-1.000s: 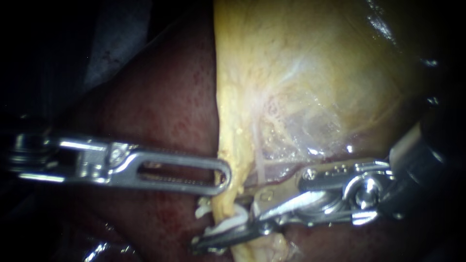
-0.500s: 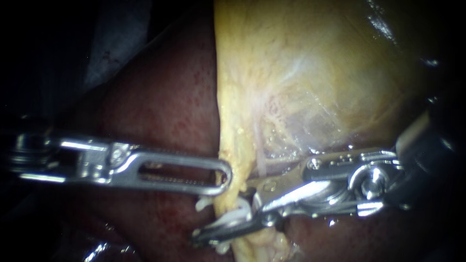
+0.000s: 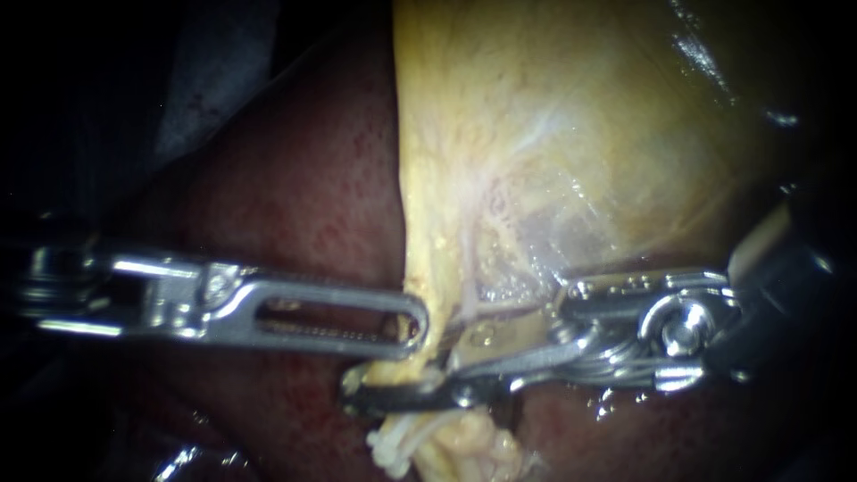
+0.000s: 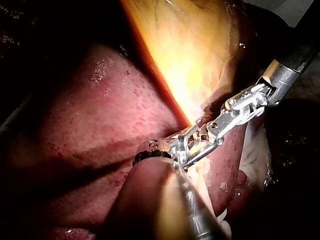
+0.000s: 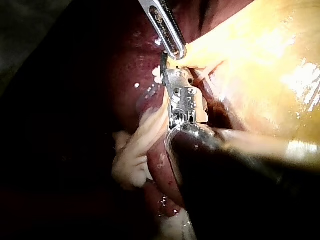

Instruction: Clipping third clip left tube

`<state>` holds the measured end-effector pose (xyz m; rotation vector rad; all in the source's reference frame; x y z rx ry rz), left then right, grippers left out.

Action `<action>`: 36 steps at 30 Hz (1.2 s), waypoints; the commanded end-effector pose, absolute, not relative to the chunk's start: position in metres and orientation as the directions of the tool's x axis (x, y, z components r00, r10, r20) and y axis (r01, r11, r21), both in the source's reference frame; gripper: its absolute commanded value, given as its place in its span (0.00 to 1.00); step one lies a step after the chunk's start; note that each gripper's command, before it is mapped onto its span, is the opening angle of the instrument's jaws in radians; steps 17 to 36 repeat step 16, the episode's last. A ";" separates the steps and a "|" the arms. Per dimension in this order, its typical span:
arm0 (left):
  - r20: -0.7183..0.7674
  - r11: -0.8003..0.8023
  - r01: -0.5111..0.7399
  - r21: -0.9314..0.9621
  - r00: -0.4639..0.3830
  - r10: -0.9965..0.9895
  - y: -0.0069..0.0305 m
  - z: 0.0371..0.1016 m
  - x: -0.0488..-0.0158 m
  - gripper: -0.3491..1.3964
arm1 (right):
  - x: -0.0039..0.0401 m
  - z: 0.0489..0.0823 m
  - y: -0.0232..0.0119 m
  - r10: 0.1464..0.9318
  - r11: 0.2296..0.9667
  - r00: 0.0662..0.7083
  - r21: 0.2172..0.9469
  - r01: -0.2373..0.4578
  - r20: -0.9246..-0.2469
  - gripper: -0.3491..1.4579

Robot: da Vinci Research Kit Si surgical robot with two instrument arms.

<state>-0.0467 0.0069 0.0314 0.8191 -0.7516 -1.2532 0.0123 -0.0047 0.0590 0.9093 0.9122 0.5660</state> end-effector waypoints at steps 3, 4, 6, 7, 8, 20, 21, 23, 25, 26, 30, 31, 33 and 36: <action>0.042 0.118 0.502 0.857 0.160 -0.986 0.0069 0.0314 -0.0467 0.00 | 0.0122 0.0589 -0.0047 0.747 0.516 0.513 0.856 -0.044 -0.423 0.00; 0.042 0.118 0.502 0.857 0.160 -0.986 0.0069 0.0314 -0.0467 0.00 | 0.0122 0.0589 -0.0047 0.747 0.516 0.513 0.856 -0.044 -0.423 0.00; 0.042 0.118 0.502 0.857 0.160 -0.986 0.0069 0.0314 -0.0467 0.00 | 0.0122 0.0589 -0.0047 0.747 0.516 0.513 0.856 -0.044 -0.423 0.00; 0.042 0.118 0.502 0.857 0.160 -0.986 0.0069 0.0314 -0.0467 0.00 | 0.0122 0.0589 -0.0047 0.747 0.516 0.513 0.856 -0.044 -0.423 0.00; 0.042 0.118 0.502 0.857 0.160 -0.986 0.0069 0.0314 -0.0467 0.00 | 0.0122 0.0589 -0.0047 0.750 0.511 0.512 0.858 -0.047 -0.419 0.00; 0.044 0.118 0.504 0.856 0.156 -0.987 0.0070 0.0315 -0.0470 0.00 | 0.0122 0.0589 -0.0048 0.750 0.511 0.513 0.858 -0.047 -0.419 0.01; 0.044 0.118 0.504 0.856 0.156 -0.987 0.0070 0.0315 -0.0470 0.00 | 0.0122 0.0589 -0.0048 0.750 0.511 0.513 0.858 -0.047 -0.419 0.01; 0.044 0.118 0.504 0.856 0.156 -0.987 0.0070 0.0315 -0.0470 0.00 | 0.0122 0.0589 -0.0048 0.750 0.511 0.513 0.858 -0.047 -0.419 0.01; 0.044 0.118 0.504 0.856 0.156 -0.987 0.0070 0.0315 -0.0470 0.00 | 0.0122 0.0589 -0.0048 0.750 0.511 0.513 0.858 -0.047 -0.419 0.01; 0.044 0.118 0.504 0.856 0.156 -0.987 0.0070 0.0315 -0.0470 0.00 | 0.0122 0.0589 -0.0048 0.750 0.511 0.513 0.858 -0.047 -0.419 0.01; 0.044 0.118 0.504 0.856 0.156 -0.987 0.0070 0.0315 -0.0470 0.00 | 0.0122 0.0589 -0.0048 0.750 0.511 0.513 0.858 -0.047 -0.419 0.01; 0.044 0.118 0.504 0.856 0.156 -0.987 0.0070 0.0315 -0.0470 0.00 | 0.0122 0.0589 -0.0048 0.750 0.511 0.513 0.858 -0.047 -0.419 0.01; 0.044 0.118 0.504 0.856 0.156 -0.987 0.0070 0.0315 -0.0470 0.00 | 0.0122 0.0589 -0.0048 0.750 0.511 0.513 0.858 -0.047 -0.419 0.01; 0.044 0.118 0.504 0.856 0.156 -0.987 0.0070 0.0315 -0.0470 0.00 | 0.0122 0.0589 -0.0048 0.750 0.511 0.513 0.858 -0.047 -0.419 0.01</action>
